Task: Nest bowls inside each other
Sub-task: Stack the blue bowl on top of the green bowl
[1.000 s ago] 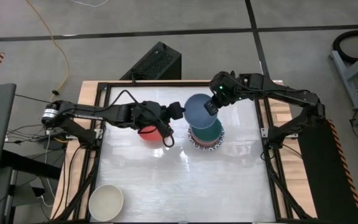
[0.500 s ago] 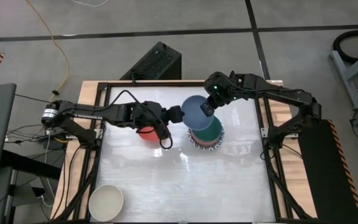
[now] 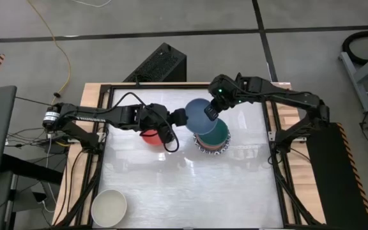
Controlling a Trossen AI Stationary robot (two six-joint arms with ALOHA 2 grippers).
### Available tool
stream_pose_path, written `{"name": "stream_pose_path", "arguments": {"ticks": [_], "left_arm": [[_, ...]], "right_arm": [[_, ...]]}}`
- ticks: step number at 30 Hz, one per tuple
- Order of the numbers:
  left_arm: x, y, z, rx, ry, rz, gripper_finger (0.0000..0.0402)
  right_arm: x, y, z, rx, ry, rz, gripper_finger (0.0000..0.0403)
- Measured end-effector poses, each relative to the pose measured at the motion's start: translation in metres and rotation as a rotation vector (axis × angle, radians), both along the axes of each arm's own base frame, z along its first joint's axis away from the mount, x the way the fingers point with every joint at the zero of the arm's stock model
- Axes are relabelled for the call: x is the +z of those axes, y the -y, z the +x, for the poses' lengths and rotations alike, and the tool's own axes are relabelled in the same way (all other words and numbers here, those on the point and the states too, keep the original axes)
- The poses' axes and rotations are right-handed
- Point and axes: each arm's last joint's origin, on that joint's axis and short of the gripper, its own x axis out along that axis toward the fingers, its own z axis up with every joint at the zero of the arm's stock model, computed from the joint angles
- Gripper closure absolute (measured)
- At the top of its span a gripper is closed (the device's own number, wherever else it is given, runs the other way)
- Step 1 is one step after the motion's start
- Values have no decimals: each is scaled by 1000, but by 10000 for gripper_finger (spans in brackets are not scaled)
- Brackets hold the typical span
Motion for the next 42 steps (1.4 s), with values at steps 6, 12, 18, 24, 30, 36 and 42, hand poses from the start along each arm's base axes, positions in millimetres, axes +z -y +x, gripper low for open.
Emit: {"name": "stream_pose_path", "arguments": {"ticks": [6,12,18,24,30,36,42], "left_arm": [[-4,0,-2,-7,-47,-5,274],[-5,2,-3,8,-62,-1,327],[-10,4,-5,4,-105,-5,377],[-10,4,-5,16,-111,-15,381],[-11,3,-6,68,-96,-43,382],[-15,3,-9,122,-117,-91,390],[-11,2,-9,182,-63,-129,401]], "right_arm": [[-1,-4,4,17,7,-4,393],[-3,-5,7,25,1,-3,393],[-3,-7,9,32,9,-5,392],[-1,-7,9,36,26,-2,366],[3,-7,12,85,73,-39,319],[15,-4,14,91,139,-46,259],[55,-6,0,96,212,-72,234]]}}
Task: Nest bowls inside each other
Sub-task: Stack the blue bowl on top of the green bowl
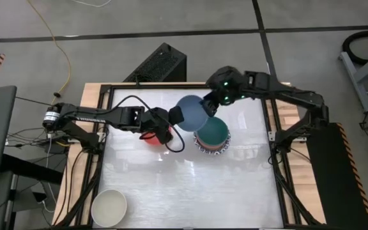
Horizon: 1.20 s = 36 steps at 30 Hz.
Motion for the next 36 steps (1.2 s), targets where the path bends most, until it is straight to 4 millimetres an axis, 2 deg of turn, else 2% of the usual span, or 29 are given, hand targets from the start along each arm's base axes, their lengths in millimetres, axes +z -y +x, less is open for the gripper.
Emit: {"name": "stream_pose_path", "arguments": {"ticks": [4,8,14,22,25,28,36], "left_arm": [[0,0,0,9,9,-11,401],[2,1,2,29,83,-115,402],[5,5,6,-18,167,-322,401],[15,6,10,-61,216,-413,401],[20,5,24,-58,224,-489,401],[19,4,46,-22,186,-502,401],[13,1,96,30,-14,-498,401]], "right_arm": [[30,-8,-23,10,3,-13,236],[45,-14,-49,-3,-82,8,244],[50,-22,-88,-66,-220,48,254],[61,-24,-119,-110,-173,27,261],[63,-22,-127,-150,-161,7,262],[63,-20,-129,-167,-159,6,262],[63,-20,-130,-168,-163,7,262]]}}
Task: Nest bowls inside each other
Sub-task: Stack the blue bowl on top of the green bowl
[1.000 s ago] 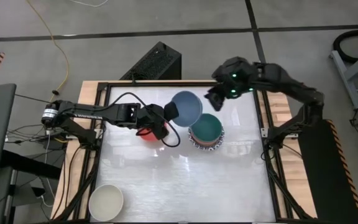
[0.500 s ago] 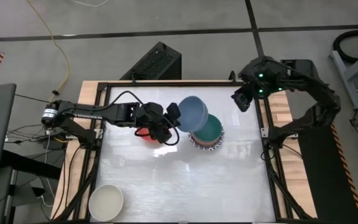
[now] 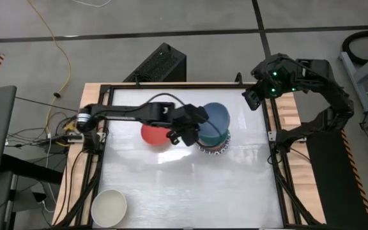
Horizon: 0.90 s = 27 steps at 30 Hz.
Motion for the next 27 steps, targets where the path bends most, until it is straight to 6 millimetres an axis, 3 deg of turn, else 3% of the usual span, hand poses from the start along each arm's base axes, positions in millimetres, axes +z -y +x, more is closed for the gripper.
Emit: {"name": "stream_pose_path", "arguments": {"ticks": [9,27], "left_arm": [[-18,-6,27,14,-98,0,401],[-25,-17,23,43,-145,-119,402]], "right_arm": [[0,0,-1,6,-4,-4,262],[0,0,0,12,-14,-26,262]]}}
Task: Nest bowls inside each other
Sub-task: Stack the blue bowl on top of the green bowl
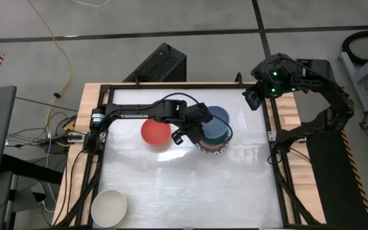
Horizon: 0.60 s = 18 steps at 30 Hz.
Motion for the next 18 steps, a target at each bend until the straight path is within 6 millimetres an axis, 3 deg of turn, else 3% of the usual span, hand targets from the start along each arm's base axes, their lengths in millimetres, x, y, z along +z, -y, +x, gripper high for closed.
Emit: {"name": "stream_pose_path", "arguments": {"ticks": [4,12,18], "left_arm": [[-1,0,0,-23,-11,2,402],[-30,3,13,-39,-79,36,402],[-38,1,16,-24,-116,99,402]], "right_arm": [[0,0,0,3,-1,-4,262],[0,0,0,3,-2,-5,262],[0,0,0,2,-3,-6,262]]}}
